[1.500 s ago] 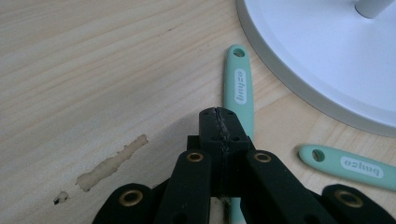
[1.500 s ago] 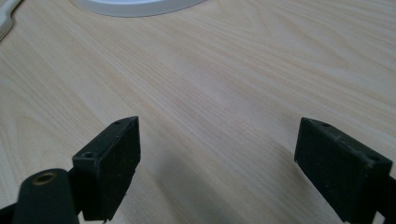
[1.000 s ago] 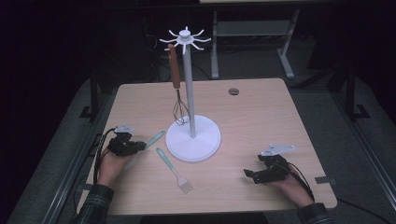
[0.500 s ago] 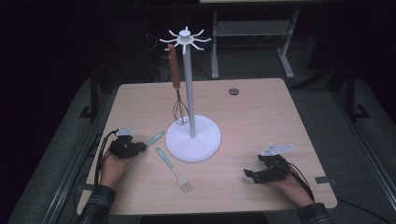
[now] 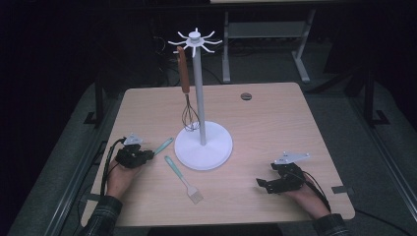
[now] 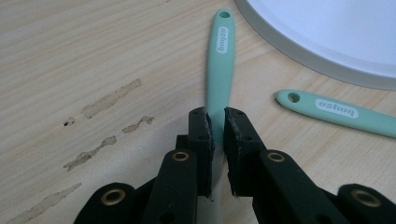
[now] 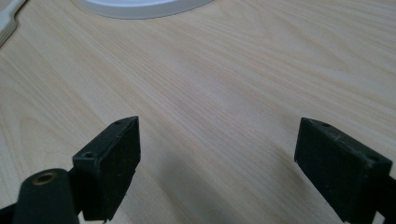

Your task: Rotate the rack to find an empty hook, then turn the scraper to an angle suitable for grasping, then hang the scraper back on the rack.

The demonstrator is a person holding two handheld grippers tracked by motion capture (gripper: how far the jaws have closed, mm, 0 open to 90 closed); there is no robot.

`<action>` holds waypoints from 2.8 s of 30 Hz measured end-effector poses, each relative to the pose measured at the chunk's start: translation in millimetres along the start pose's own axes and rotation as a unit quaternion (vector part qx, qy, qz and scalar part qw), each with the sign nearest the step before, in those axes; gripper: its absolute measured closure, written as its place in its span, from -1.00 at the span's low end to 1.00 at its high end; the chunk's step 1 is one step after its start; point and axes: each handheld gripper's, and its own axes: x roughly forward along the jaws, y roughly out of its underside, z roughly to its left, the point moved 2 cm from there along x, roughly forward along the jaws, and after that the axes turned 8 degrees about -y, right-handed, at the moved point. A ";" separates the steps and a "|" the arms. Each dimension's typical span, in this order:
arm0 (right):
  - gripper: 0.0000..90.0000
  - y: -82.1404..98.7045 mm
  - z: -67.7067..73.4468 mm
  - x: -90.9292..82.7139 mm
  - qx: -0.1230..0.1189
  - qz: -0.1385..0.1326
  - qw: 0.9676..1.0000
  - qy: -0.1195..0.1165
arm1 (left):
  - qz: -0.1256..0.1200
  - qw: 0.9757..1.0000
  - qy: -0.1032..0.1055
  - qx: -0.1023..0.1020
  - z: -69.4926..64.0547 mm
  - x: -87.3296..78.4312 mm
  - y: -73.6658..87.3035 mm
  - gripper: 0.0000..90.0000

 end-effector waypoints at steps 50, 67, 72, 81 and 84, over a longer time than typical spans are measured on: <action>-0.63 -65.9 55.7 39.2 -0.004 -0.054 0.993 -0.107 | -0.045 0.991 0.122 -0.009 -72.8 -55.4 -12.4 0.81; -0.49 -88.0 67.8 54.4 0.028 -0.082 0.984 -0.157 | -0.065 0.984 0.163 0.012 -118.4 -41.4 -38.9 0.81; -0.43 -93.0 69.5 58.1 0.045 -0.087 0.982 -0.163 | -0.072 0.983 0.170 0.022 -130.2 -37.7 -45.3 0.81; -0.26 -97.6 66.1 62.4 0.069 -0.102 0.978 -0.171 | -0.083 0.980 0.180 0.031 -142.7 -37.5 -53.1 0.81; -0.21 -99.5 65.4 62.2 0.070 -0.109 0.977 -0.172 | -0.084 0.979 0.182 0.029 -145.5 -37.2 -53.7 0.81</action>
